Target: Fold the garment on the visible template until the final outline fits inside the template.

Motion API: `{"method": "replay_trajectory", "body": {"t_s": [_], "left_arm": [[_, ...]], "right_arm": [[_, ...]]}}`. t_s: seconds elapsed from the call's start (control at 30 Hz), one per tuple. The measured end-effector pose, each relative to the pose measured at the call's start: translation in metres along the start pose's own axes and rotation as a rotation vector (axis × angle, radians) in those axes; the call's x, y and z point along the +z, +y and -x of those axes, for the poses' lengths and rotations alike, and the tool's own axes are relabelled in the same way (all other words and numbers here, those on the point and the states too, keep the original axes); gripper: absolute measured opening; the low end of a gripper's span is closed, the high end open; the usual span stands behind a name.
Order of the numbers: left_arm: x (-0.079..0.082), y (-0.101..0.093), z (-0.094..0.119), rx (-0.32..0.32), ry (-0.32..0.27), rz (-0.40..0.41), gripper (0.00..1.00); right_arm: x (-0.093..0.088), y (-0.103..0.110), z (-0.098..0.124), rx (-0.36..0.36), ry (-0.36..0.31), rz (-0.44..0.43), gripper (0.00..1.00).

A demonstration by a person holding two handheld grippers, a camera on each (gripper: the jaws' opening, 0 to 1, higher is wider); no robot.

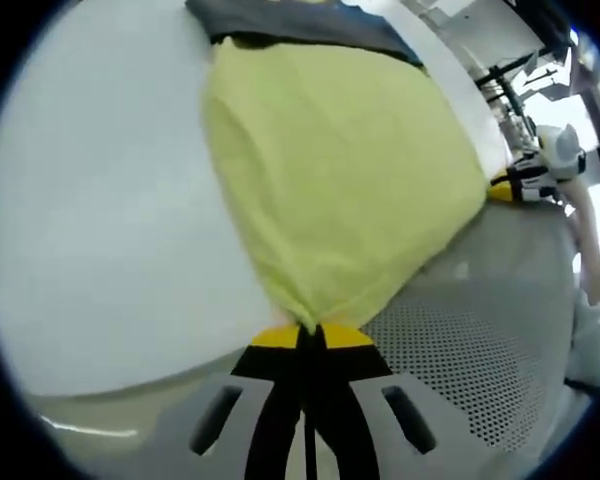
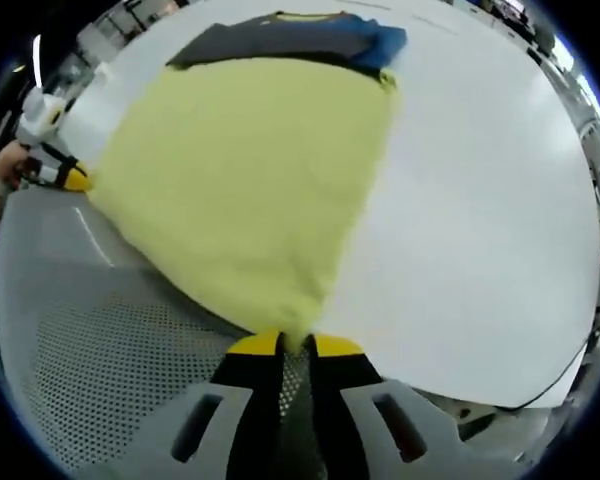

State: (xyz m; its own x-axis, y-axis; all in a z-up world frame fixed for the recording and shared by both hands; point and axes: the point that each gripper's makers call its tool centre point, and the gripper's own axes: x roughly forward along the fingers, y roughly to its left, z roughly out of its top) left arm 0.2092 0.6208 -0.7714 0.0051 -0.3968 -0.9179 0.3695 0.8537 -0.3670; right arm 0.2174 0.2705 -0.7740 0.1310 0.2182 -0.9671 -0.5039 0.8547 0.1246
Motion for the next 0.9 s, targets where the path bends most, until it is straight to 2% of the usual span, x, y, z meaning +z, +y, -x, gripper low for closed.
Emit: {"method": "replay_trajectory", "body": {"t_s": [0.2,0.43,0.5,0.63,0.77,0.83,0.9], "left_arm": [[-0.0006,0.0002,-0.0017,-0.001,0.008,-0.020,0.02],[-0.0006,0.0008,-0.0028,-0.001,0.020,-0.023,0.01],[-0.0008,0.0003,-0.0035,0.001,0.033,-0.057,0.01],[-0.0008,0.0015,-0.0045,0.004,0.040,-0.106,0.01],[-0.0004,0.0014,-0.0055,0.002,0.043,-0.144,0.01],[-0.0006,0.0010,-0.0056,0.005,0.043,-0.143,0.01],[-0.0001,0.0021,-0.0054,0.009,0.035,-0.107,0.01]], "right_arm": [[0.0000,-0.0025,-0.0007,-0.009,0.012,0.035,0.08],[0.0008,-0.0010,-0.0017,-0.023,0.047,0.124,0.08],[0.0009,-0.0002,-0.0013,-0.031,0.061,0.175,0.08],[0.0005,-0.0004,-0.0014,-0.034,0.064,0.180,0.08],[-0.0001,-0.0009,-0.0007,-0.032,0.041,0.177,0.08],[-0.0008,-0.0013,-0.0002,-0.036,0.023,0.142,0.07],[-0.0020,-0.0010,0.0002,-0.026,0.009,0.126,0.05]]}}
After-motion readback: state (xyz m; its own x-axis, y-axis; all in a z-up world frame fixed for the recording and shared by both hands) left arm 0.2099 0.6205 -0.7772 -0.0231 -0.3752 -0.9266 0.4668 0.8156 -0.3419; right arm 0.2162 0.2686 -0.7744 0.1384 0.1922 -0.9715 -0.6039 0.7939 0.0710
